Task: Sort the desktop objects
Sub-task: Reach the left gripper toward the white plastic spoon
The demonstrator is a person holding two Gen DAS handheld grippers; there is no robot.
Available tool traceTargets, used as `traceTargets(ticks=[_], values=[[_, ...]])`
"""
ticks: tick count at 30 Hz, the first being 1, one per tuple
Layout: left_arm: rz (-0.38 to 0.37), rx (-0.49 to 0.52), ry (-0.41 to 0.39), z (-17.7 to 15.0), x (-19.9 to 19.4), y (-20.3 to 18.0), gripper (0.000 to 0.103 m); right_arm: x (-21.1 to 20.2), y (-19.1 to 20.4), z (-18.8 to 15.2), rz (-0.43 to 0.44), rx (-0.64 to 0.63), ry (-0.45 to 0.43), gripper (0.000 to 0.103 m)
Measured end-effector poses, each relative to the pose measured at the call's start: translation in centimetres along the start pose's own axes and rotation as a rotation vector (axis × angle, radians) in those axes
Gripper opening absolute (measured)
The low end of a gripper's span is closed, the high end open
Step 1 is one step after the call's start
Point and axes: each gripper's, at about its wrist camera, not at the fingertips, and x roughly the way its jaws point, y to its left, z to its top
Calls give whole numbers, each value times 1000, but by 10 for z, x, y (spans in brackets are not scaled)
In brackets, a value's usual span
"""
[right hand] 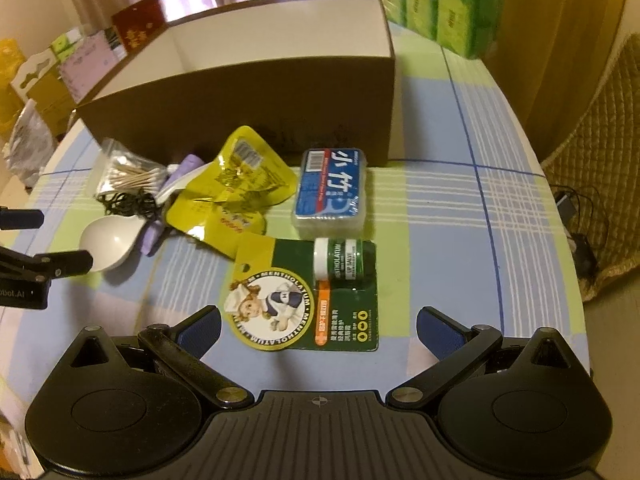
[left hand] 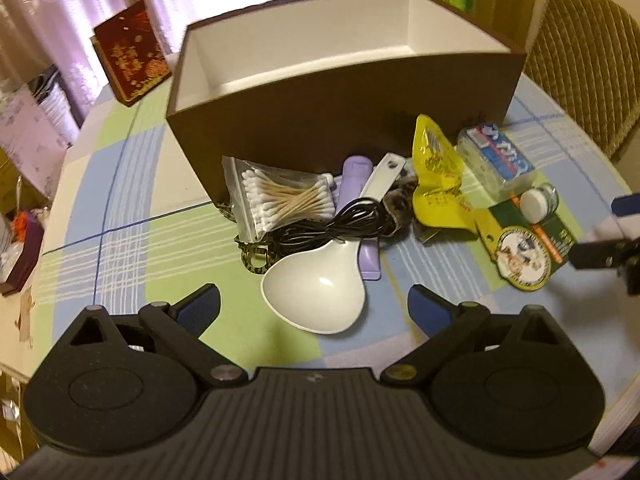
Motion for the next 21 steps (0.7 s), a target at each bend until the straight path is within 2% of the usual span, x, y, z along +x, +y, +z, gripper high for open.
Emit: traceTargets(ticks=[8,14,17,19,21], values=[[-48,92,37,4,35,6,95,11,-1,1,-31,37,36,101],[-85,120,64,7,55,11,91,15,-2,1,-50,49,48,101],[-102,124,79,7,61,12,83,16,-3,2,-51,43,50,101],[-110,128,87,7,64,11,73,17,-3,2,-52,43,51,101],[-121,128,91,6,63,11,71,18,-2,2,-50,42,51,101]])
